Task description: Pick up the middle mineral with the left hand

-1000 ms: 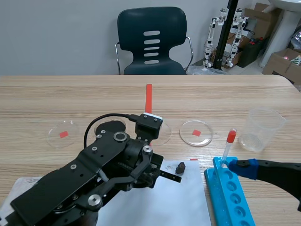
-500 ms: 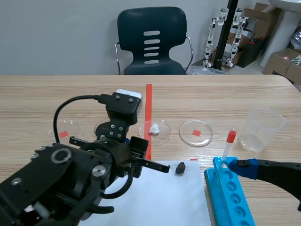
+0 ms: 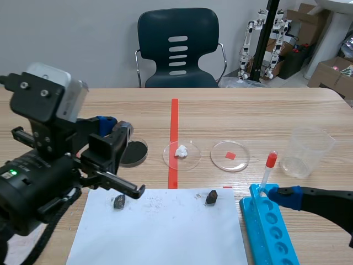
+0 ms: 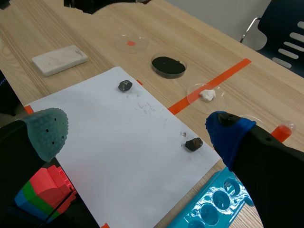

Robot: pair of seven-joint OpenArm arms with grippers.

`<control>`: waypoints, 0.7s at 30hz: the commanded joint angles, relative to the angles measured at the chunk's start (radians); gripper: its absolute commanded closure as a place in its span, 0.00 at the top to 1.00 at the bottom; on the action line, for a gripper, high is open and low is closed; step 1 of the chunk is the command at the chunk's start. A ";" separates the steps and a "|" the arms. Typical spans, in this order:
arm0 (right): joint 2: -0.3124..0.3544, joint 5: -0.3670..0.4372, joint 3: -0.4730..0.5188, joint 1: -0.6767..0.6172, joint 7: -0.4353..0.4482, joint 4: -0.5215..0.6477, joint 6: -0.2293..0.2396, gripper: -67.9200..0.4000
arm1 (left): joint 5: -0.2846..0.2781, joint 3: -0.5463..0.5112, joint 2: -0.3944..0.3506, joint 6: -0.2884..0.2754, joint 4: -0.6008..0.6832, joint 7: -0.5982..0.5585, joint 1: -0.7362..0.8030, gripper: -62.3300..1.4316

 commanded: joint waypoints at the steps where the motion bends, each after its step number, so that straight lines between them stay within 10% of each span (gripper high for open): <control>1: -0.003 0.011 0.009 0.000 0.015 0.023 -0.004 0.89 | -0.008 -0.023 -0.010 -0.036 0.035 -0.023 0.016 0.18; 21: -0.002 0.011 0.009 0.000 0.015 0.023 -0.004 0.89 | 0.036 -0.218 -0.139 -0.108 0.103 -0.047 0.292 0.18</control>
